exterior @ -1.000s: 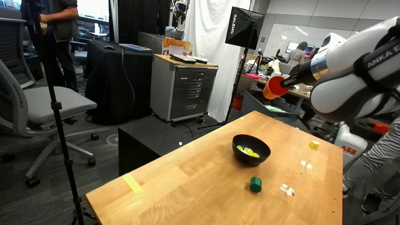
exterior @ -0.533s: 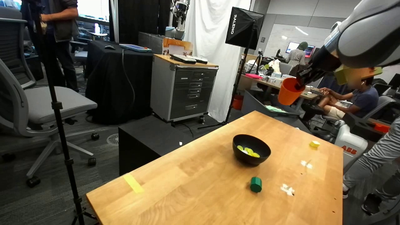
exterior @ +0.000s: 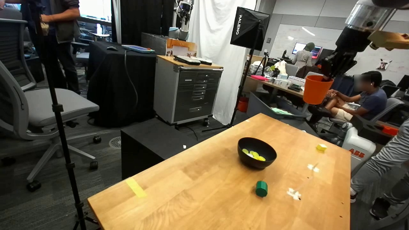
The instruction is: Pour the contents in the orange cup into the black bowl
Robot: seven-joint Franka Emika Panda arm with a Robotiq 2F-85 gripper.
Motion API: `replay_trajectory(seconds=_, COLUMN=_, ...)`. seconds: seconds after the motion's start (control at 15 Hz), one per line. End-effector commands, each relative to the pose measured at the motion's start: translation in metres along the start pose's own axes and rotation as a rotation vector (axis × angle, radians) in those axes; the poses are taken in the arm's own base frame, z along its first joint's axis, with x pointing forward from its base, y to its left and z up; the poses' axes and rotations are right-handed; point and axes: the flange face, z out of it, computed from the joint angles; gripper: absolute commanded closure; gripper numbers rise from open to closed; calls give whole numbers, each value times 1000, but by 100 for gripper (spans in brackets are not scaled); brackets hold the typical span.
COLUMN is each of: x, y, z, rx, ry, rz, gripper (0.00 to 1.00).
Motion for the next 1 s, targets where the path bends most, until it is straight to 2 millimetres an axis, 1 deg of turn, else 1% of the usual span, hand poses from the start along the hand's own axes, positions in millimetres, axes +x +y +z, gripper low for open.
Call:
replay_trajectory(seconds=0.0, x=12, y=5, z=-33, rx=154, ry=-113, rz=-15, gripper=96)
replay_trajectory(seconds=0.2, x=13, y=11, z=-35, rx=218, ry=-152, rz=20, gripper=96)
replay_trajectory(seconds=0.53, x=18, y=32, z=-16, rx=253, ry=-96, rz=116, gripper=97)
replay_trajectory(seconds=0.73, x=24, y=41, z=0, rx=268, ry=-27, rz=187, gripper=97)
replay_trajectory(seconds=0.8, x=27, y=42, z=-4, rx=281, ry=6, rz=199, gripper=97)
replay_trajectory(seconds=0.87, x=30, y=42, z=4, rx=274, ry=25, rz=207, gripper=97)
replay_trajectory(seconds=0.93, x=36, y=43, z=20, rx=265, ry=35, rz=213, gripper=97)
